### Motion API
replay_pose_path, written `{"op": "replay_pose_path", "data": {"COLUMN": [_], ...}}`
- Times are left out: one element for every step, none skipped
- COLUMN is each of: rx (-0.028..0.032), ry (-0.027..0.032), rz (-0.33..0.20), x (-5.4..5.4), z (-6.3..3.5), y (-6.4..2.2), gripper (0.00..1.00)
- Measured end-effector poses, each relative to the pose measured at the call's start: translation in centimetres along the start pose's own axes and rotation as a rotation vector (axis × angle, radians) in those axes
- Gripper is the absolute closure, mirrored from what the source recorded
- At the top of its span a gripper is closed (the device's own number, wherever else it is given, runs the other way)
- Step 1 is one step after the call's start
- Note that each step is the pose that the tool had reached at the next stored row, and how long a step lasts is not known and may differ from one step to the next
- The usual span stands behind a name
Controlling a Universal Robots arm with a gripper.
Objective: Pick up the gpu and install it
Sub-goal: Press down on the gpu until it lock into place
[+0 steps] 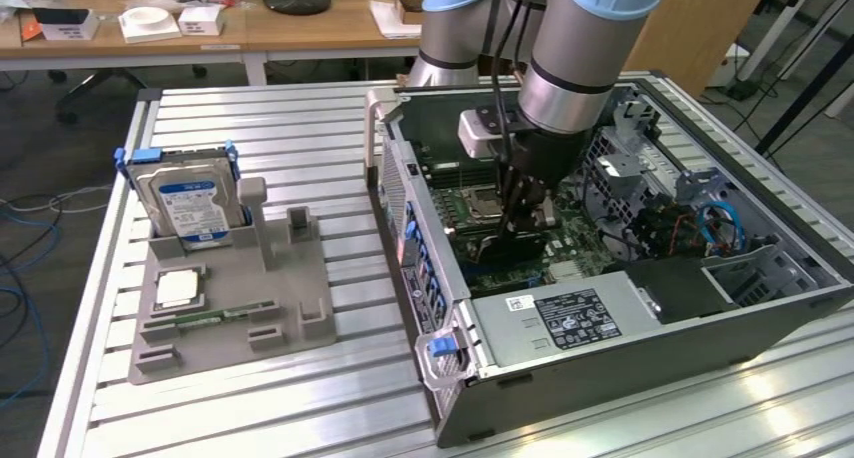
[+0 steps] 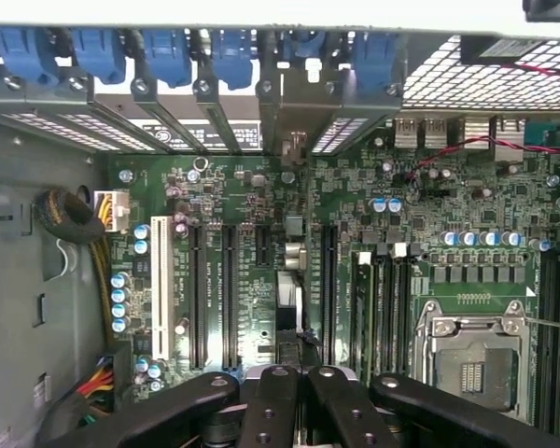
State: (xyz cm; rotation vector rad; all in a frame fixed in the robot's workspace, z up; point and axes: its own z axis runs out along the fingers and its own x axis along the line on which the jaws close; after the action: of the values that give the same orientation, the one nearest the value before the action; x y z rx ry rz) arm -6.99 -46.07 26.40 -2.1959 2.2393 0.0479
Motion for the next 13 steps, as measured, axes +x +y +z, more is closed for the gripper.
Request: {"op": "replay_pose_path", "data": {"rx": [0.0, 0.0, 0.0, 0.0, -0.0001, 0.0, 0.0, 0.0, 0.0001, 0.0, 0.0001, 0.0, -0.0002], "ry": [0.0, 0.0001, 0.0, 0.0001, 0.0002, 0.0002, 0.0003, 0.0003, 0.0001, 0.0002, 0.0001, 0.0004, 0.0005], "rz": [0.0, 0.0, 0.0, 0.0, 0.0, 0.0, 0.0, 0.0, 0.0, 0.0, 0.0, 0.0, 0.0], "x": [-0.07, -0.09, -0.09, -0.09, -0.09, -0.09, -0.09, -0.09, -0.09, -0.09, -0.09, -0.09, -0.08], "z": [0.0, 0.0, 0.01, 0.0, 0.01, 0.01, 0.02, 0.03, 0.05, 0.06, 0.13, 0.19, 0.2], "y": [0.0, -0.01, -0.01, -0.01, -0.01, 0.0, 0.0, 0.03, 0.08, 0.13, 0.18, 0.23, 0.25], "gripper": [0.89, 0.89, 0.89, 0.89, 0.89, 0.89, 0.89, 0.89, 0.89, 0.89, 0.89, 0.89, 0.89]}}
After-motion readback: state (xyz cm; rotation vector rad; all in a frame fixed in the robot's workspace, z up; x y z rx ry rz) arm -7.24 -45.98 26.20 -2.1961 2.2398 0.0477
